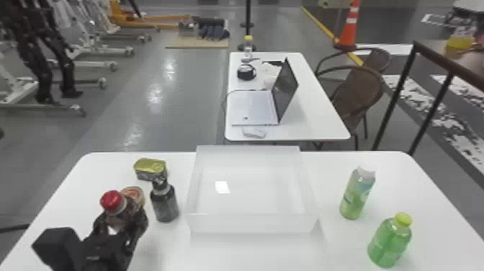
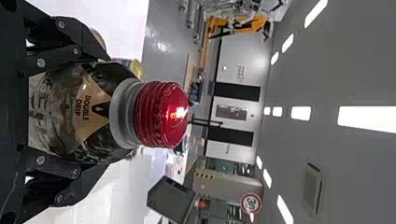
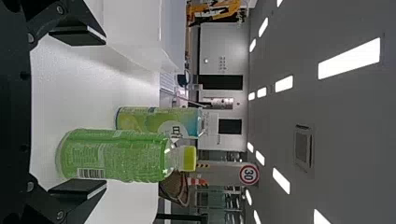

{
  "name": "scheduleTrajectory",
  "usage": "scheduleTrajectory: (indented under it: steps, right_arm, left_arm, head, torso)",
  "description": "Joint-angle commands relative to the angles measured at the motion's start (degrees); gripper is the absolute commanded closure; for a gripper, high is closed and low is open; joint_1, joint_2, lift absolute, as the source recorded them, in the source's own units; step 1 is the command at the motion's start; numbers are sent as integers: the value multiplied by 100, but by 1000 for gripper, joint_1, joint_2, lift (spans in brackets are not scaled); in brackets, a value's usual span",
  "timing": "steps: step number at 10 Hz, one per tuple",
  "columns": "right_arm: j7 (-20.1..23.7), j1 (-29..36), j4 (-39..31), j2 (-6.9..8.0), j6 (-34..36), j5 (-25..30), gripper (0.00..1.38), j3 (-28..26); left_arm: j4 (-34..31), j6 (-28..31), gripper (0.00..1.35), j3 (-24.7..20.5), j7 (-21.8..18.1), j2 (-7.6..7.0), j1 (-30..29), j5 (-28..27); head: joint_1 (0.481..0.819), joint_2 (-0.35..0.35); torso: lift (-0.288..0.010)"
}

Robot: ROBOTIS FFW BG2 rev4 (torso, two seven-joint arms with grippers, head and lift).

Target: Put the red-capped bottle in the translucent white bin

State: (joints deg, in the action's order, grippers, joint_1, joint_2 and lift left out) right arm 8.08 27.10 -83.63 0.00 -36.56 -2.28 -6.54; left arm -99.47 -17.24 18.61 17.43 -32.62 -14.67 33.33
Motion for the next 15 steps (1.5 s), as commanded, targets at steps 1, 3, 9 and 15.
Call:
scheduleTrajectory:
  steps: [1, 3, 9, 15]
  right_arm:
    - [-8, 32, -13, 5, 0, -1, 205, -14]
    - [-8, 76, -30, 5, 0, -9, 205, -14]
    - [-17, 94, -30, 5, 88, 8, 205, -5]
    - [-17, -64, 102, 5, 97, 8, 205, 12]
  left_arm:
    - [-310, 370, 820, -33, -363, 151, 122, -116]
    - [-688, 1346, 818, -736, -1497, 845, 280, -890]
    - [-433, 3693, 818, -1562, -4687, 2014, 1845, -2305]
    - [1474, 3332, 818, -806, -5566, 2445, 3005, -2647]
  head:
    - [549, 0]
    - [549, 0]
    - [549, 0]
    - [549, 0]
  torso:
    - [-100]
    - [-100]
    - [-100]
    - [-100]
